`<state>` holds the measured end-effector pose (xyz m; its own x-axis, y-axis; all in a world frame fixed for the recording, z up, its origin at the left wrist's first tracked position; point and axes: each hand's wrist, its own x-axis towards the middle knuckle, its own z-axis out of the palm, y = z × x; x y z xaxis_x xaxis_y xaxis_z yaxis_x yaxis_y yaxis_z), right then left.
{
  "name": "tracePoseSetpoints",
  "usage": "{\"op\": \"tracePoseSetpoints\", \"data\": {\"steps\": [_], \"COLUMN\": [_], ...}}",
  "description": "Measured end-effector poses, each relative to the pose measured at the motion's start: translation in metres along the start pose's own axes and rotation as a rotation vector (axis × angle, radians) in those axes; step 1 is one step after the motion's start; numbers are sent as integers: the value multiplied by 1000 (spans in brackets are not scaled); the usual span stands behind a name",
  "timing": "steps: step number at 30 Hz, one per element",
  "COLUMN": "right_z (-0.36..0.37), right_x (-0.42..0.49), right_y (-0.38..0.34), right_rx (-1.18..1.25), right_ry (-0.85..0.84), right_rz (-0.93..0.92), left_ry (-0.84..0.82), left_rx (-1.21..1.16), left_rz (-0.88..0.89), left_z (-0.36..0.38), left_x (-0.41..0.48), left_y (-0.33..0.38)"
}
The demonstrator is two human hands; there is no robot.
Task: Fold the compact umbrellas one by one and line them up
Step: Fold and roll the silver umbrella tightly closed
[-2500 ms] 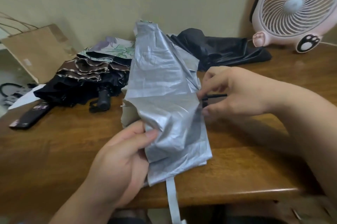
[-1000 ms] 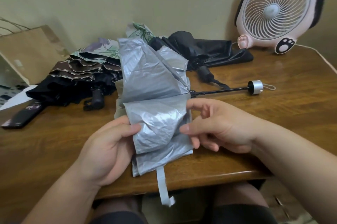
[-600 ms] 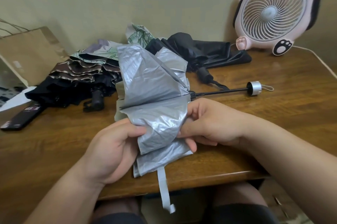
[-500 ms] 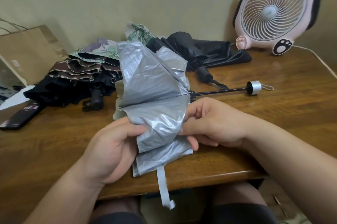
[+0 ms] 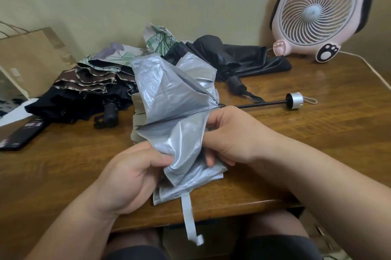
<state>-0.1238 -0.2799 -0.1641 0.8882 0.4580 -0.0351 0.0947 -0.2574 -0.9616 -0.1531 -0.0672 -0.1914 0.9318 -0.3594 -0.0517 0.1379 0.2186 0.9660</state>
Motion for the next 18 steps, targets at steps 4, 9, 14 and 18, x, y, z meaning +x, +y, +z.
{"op": "tracePoseSetpoints", "data": {"steps": [4,9,14,18], "right_z": [-2,-19,-26,-25], "right_x": [1,-10,-33,-37], "right_y": [0,11,23,21], "right_rx": [13,195,71,66], "right_ry": [93,173,-12,-94], "right_rz": [32,27,55,32], "left_ry": [-10,-29,86,80], "left_rx": [-62,-264,-157,25], "left_rz": [28,116,105,105], "left_z": [-4,-1,-2,4], "left_x": [-2,-3,-9,-16], "left_y": [1,8,7,7]}}
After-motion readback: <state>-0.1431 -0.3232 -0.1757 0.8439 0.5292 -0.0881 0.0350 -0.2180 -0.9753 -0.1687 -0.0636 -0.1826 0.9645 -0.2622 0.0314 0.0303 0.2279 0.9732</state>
